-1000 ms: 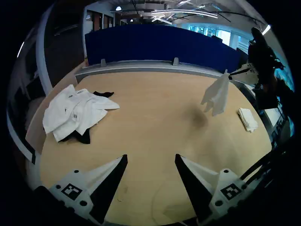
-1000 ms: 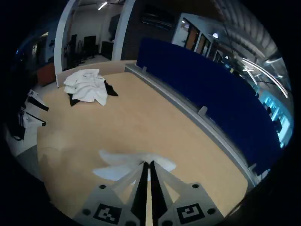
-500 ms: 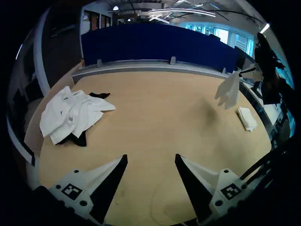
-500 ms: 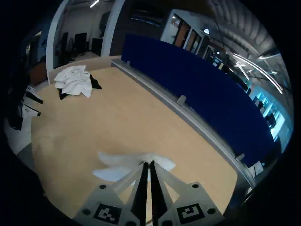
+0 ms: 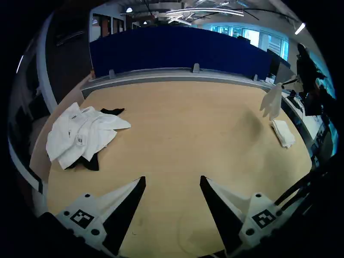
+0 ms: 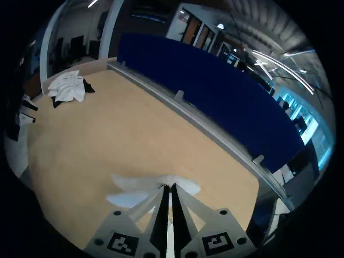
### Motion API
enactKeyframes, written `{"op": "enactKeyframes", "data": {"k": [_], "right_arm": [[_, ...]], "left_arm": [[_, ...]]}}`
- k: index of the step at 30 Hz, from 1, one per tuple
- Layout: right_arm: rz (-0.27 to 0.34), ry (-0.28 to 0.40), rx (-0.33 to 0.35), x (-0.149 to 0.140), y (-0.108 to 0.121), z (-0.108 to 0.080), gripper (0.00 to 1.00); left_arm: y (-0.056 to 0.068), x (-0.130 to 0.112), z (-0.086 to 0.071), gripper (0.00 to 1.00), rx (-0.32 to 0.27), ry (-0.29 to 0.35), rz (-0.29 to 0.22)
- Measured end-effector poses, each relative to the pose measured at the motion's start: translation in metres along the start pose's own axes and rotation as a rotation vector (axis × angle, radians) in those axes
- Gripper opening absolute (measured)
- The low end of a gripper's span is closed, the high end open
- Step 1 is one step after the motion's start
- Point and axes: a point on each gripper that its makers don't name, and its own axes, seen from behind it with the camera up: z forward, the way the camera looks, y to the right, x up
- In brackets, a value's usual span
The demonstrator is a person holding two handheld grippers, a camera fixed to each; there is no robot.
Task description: Fold towel
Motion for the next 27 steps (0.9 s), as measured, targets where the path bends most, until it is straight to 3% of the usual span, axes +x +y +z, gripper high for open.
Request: {"op": "enactKeyframes", "data": {"k": [11, 21, 27], "right_arm": [[0.034, -0.036, -0.037, -0.034, 0.035, -0.003, 0.04], [0.058, -0.069, -0.048, -0.068, 0.038, -0.014, 0.04], [0.105, -0.101, -0.064, -0.104, 0.041, -0.029, 0.04]], "left_arm": [[0.009, 0.007, 0.003, 0.94, 0.003, -0.006, 0.025], [0.019, 0.013, 0.004, 0.94, -0.007, -0.010, 0.045], [0.024, 0.016, 0.006, 0.93, -0.012, -0.010, 0.060]]}}
